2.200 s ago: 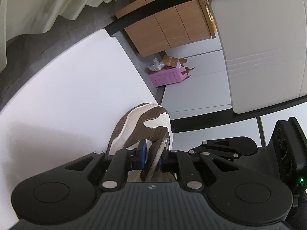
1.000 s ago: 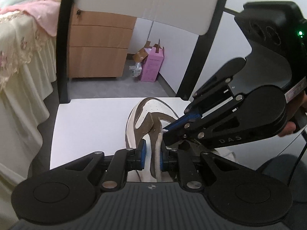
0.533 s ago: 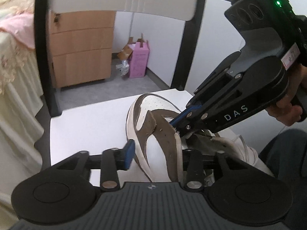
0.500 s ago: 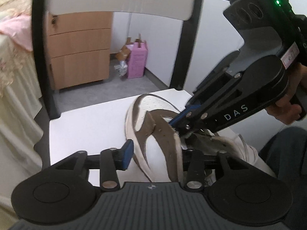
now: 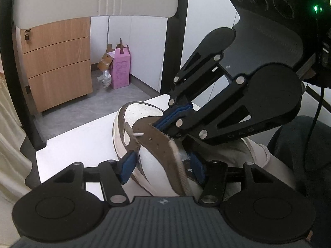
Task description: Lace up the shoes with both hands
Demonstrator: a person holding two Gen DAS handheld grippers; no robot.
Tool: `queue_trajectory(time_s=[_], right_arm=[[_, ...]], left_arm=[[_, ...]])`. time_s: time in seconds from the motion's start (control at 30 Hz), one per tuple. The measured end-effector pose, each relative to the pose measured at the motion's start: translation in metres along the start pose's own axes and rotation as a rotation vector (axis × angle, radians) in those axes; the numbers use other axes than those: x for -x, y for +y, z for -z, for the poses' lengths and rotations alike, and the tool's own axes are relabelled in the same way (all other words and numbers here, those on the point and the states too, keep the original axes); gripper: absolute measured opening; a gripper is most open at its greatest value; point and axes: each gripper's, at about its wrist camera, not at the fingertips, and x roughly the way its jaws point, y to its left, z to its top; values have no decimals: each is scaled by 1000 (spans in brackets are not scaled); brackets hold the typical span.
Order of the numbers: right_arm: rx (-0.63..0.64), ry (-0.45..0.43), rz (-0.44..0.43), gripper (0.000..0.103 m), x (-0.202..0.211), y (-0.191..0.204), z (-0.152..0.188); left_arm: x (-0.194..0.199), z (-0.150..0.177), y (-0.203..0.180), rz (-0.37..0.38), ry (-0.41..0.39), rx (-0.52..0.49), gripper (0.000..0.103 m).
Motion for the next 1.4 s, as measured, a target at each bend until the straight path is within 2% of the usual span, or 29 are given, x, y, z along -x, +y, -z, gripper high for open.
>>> queue_trajectory(time_s=[0.17, 0.2, 0.23, 0.27, 0.3, 0.37, 0.43, 0.53, 0.73, 0.87, 0.9, 0.93, 1.0, 1.13, 1.3, 1.37, 1.4], right_arm=[[-45, 43, -46, 6, 8, -10, -2], [-55, 54, -70, 15, 11, -14, -3], [-72, 51, -90, 28, 16, -19, -5], [-96, 49, -110, 35, 21, -25, -6], [-128, 45, -125, 36, 26, -32, -9], [-183, 38, -141, 35, 30, -42, -15], [-178, 58, -138, 23, 25, -45, -24], [-151, 98, -152, 13, 13, -46, -34], [-110, 173, -192, 12, -6, -47, -45], [-99, 187, -175, 11, -14, -42, -47], [-99, 188, -173, 4, -14, -40, -48], [-102, 188, -175, 3, -15, -37, -48], [-79, 164, -139, 2, -12, -29, -47], [-177, 46, -104, 1, 0, -33, -44], [-329, -163, -96, 1, 22, -39, -59], [-335, -184, -63, 1, 27, -41, -65], [-348, -178, -53, 5, 28, -44, -65]], left_arm=[[0, 0, -3, -11, -6, -12, 62], [-1, 0, -2, -14, -7, -6, 62], [-1, 0, -2, -16, -8, -1, 62], [-1, 0, -2, -18, -9, 5, 62], [-1, 0, -2, -21, -10, 10, 62], [-1, 0, -3, -28, -11, 10, 62], [-1, 0, -5, -33, -12, 5, 62], [0, -1, -5, -34, -13, 8, 62], [1, -1, -7, -41, -9, 4, 62], [0, -1, -8, -48, -8, 5, 62], [0, -1, -8, -51, -8, 3, 63], [0, -1, -9, -50, -9, 2, 64], [0, -1, -11, -51, -12, -6, 65], [0, -1, -13, -50, -13, -18, 65], [0, 0, -13, -49, -16, -13, 65], [0, 0, -13, -47, -15, -7, 65], [0, 0, -13, -48, -15, -7, 65]])
